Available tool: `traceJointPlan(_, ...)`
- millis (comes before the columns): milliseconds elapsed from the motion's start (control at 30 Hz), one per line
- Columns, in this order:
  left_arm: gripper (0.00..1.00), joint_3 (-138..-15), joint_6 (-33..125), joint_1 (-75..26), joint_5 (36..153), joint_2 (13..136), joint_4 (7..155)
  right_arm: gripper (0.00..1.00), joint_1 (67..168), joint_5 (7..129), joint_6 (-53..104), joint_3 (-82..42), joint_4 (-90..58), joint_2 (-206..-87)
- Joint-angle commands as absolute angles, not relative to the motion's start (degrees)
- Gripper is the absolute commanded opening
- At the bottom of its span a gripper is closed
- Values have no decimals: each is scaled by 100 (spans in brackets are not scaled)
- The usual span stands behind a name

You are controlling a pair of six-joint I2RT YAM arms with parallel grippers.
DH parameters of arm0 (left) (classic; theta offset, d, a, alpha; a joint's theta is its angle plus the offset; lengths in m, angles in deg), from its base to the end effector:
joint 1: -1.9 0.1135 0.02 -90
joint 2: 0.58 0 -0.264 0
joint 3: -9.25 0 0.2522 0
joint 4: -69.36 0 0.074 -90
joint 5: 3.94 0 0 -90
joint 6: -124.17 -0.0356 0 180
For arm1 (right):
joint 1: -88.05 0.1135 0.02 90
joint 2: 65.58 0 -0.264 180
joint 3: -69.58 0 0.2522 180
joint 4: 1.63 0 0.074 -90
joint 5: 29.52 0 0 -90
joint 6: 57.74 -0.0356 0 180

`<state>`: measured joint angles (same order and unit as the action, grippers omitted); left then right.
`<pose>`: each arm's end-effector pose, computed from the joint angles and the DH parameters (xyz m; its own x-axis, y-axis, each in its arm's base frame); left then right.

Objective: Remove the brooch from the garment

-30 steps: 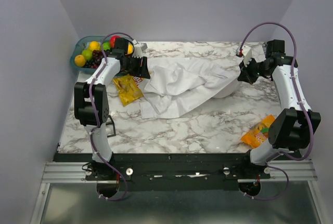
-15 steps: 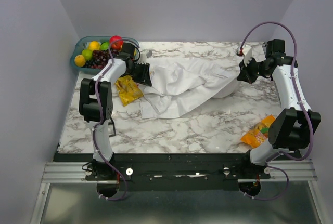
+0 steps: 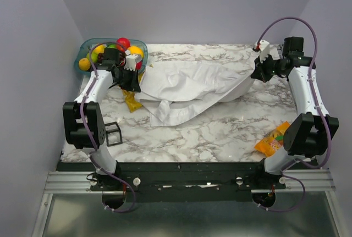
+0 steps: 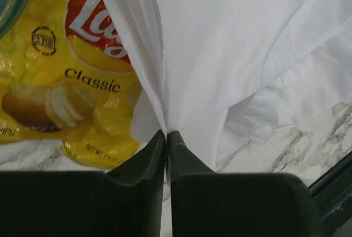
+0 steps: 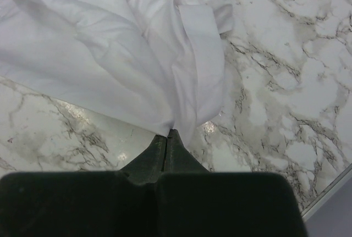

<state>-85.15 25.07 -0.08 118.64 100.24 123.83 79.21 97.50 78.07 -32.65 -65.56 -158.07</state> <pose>0.3699 -0.0320 0.2537 -0.8162 0.1616 -0.5548 0.4254 0.8178 -0.3876 0.3392 -0.0311 0.3369 -0.3969 -0.5176 -0.7579 -0.7317 0.6770 -0.0792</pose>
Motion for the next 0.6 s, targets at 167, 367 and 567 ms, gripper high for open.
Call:
traceJointPlan(167, 58, -7360, 1387, -187, 11139, 8767, 11146, 2, 7987, 10047, 7779, -3550, -6619, -16068)
traceJointPlan(367, 62, -7454, 1165, -592, 10952, 8817, 10928, 2, 8014, 10074, 7806, -3585, -6663, -16103)
traceJointPlan(567, 60, -8344, 2676, -522, 11181, 9882, 11364, 2, 8040, 10091, 7779, -3489, -6619, -16033)
